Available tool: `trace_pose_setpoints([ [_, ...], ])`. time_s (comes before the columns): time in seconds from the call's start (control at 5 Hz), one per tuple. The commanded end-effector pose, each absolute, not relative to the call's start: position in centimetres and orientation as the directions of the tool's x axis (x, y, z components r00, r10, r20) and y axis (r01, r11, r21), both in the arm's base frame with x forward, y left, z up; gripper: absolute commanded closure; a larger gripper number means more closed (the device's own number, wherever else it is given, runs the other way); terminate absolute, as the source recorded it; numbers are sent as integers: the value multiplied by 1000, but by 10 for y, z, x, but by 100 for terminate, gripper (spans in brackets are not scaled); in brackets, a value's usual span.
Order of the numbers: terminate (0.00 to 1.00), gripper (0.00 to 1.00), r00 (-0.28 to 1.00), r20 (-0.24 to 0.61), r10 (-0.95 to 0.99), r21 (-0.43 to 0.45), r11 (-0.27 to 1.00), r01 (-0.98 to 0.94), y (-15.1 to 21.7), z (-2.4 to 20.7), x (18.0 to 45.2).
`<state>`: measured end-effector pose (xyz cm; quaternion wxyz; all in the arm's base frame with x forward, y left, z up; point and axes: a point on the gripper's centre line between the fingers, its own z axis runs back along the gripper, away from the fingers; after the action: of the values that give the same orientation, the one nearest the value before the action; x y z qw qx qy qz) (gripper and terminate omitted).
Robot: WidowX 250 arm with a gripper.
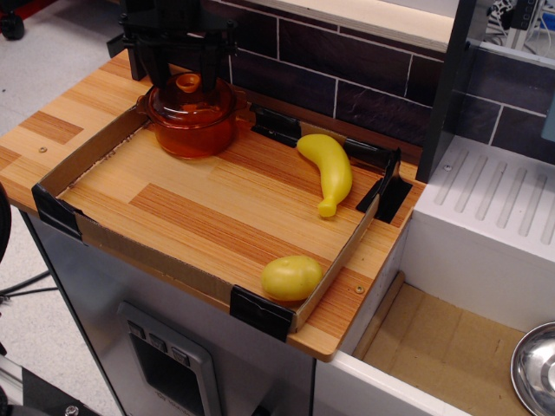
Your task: Take lid off pot
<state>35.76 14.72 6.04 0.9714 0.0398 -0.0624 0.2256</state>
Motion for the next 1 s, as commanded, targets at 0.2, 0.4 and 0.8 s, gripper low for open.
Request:
trace_pose_setpoints([
  [0.2, 0, 100, 901, 161, 403, -13, 914, -406, 149, 100, 364],
  [0.4, 0, 100, 898, 170, 406, -79, 914, -398, 144, 125, 368],
  [0.8, 0, 100, 939, 146, 310, -133, 947, -292, 102, 132, 331],
])
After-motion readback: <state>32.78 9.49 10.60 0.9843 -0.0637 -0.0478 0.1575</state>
